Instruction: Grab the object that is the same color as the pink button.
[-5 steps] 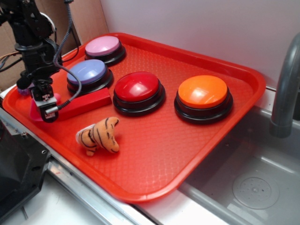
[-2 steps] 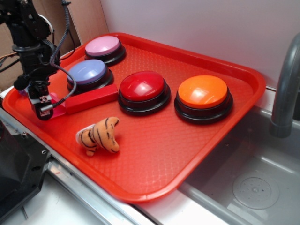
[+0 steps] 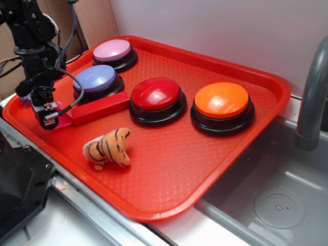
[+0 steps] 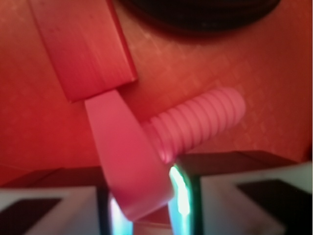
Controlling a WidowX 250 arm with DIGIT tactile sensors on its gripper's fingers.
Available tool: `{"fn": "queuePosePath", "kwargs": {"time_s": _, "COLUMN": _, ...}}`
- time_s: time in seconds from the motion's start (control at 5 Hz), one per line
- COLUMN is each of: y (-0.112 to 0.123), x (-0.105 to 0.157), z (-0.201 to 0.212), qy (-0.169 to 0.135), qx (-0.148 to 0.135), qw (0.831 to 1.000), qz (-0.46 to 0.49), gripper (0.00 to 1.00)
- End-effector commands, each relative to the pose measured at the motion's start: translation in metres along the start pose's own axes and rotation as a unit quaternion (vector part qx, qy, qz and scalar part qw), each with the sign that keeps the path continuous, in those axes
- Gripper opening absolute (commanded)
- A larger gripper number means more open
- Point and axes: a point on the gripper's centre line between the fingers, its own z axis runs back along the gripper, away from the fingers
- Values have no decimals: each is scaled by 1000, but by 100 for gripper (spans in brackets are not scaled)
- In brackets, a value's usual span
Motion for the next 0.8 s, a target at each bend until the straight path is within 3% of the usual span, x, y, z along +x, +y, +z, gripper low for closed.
{"fn": "queuePosePath", "kwargs": {"time_s": 0.0, "y": -19, "x": 31, "z": 76, "qy": -61, "qx": 23, "qw": 998, "qz": 25, "gripper": 0}}
{"fn": "queuePosePath", "kwargs": {"time_s": 0.4, "y": -70, "x": 49, "z": 121, "qy": -107, "qx": 30, "qw": 994, "qz": 20, "gripper": 0}}
{"fn": "queuePosePath", "kwargs": {"time_s": 0.6, "y": -88, "x": 50, "z": 125, "qy": -115, "qx": 37, "qw": 992, "qz": 24, "gripper": 0}}
